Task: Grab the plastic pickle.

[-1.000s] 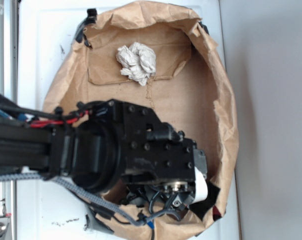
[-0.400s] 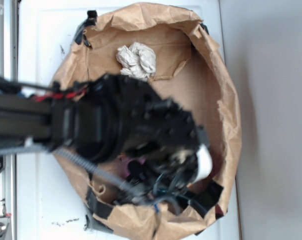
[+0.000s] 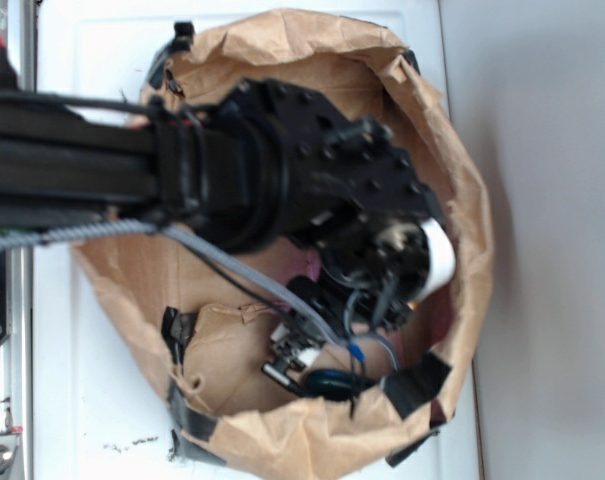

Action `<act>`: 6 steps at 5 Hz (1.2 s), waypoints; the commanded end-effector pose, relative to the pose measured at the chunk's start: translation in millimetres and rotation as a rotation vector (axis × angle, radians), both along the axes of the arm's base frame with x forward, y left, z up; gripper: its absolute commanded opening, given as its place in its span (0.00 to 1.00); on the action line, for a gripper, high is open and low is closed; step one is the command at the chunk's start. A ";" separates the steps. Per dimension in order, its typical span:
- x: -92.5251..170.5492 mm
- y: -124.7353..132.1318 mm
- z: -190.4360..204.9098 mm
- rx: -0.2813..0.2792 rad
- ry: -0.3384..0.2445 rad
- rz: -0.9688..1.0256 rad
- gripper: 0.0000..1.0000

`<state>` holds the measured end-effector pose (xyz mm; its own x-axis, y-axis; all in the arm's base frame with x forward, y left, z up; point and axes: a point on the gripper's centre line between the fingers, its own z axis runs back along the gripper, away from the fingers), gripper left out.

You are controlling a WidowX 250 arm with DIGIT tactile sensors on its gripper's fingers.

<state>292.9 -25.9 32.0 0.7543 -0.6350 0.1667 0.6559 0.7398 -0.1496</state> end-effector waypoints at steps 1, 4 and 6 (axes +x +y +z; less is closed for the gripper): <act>-2.7 3.5 25.6 -0.029 -0.093 -0.011 1.00; -15.8 -70.8 94.4 -0.037 -0.163 -0.170 1.00; -15.8 -70.8 94.4 -0.037 -0.163 -0.170 1.00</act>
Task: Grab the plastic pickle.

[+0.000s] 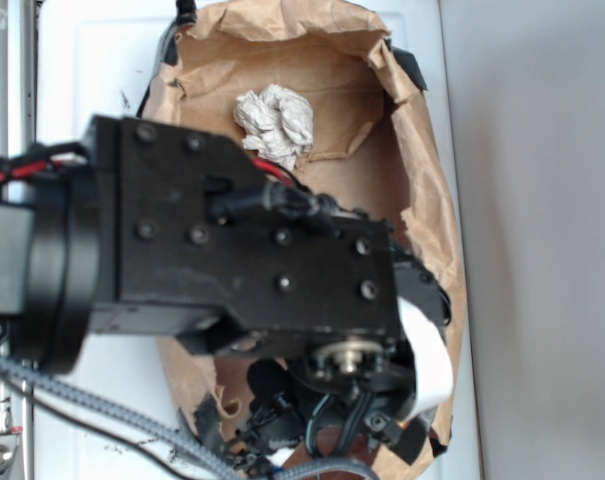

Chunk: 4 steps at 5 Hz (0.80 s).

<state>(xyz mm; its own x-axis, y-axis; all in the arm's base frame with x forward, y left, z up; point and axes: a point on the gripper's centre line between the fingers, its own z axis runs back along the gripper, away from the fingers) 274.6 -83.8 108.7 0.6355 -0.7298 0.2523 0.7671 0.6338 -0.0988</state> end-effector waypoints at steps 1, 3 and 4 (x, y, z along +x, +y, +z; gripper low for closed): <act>2.4 -12.9 17.6 -0.014 -0.065 -0.026 1.00; -30.6 -9.1 -44.3 0.058 -0.129 0.075 1.00; -23.0 -8.8 -58.6 0.055 -0.179 0.083 1.00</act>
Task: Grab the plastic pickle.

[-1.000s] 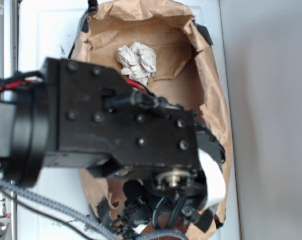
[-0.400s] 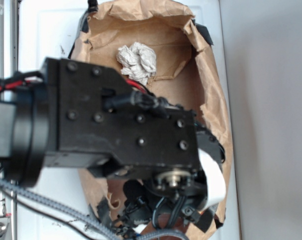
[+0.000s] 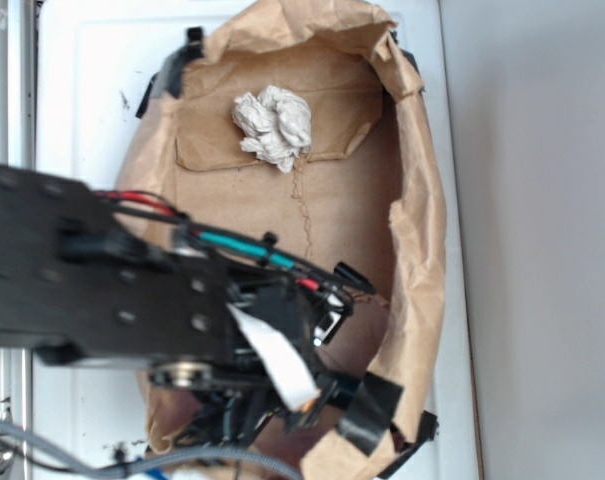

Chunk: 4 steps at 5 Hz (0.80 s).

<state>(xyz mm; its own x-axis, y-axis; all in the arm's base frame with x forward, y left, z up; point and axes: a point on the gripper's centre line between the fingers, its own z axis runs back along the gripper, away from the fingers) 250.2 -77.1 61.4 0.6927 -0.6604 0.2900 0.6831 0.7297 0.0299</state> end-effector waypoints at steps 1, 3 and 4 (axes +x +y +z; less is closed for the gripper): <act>19.1 -20.5 -19.0 -0.002 -0.067 0.006 1.00; 39.7 -28.4 -18.2 -0.082 -0.107 0.005 1.00; 41.7 -28.9 -23.3 -0.150 -0.045 0.095 0.00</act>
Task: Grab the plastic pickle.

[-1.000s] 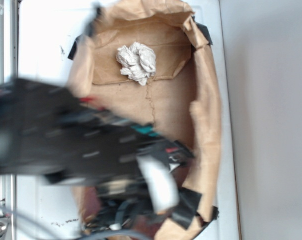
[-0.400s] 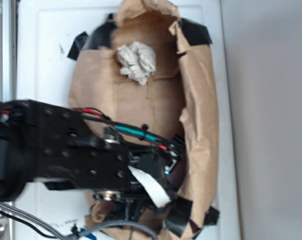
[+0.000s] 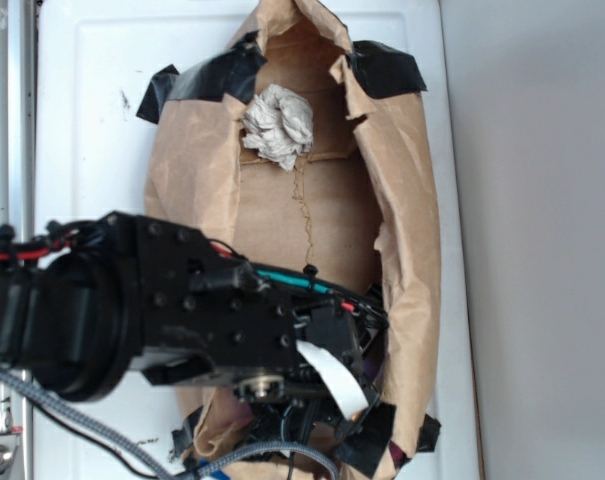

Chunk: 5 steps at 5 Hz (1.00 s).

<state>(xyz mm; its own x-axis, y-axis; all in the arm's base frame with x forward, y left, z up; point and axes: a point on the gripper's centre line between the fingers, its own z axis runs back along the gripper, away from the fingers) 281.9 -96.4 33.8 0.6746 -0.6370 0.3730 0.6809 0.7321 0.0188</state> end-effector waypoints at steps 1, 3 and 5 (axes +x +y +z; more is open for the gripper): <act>12.3 -7.6 4.7 -0.073 0.001 0.080 0.00; 7.7 10.8 37.2 -0.005 -0.046 0.195 0.00; 3.1 56.2 116.3 -0.007 0.097 0.365 0.00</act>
<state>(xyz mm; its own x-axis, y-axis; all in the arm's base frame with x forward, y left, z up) 276.5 -38.1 134.7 0.9037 -0.3576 0.2356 0.3815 0.9221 -0.0639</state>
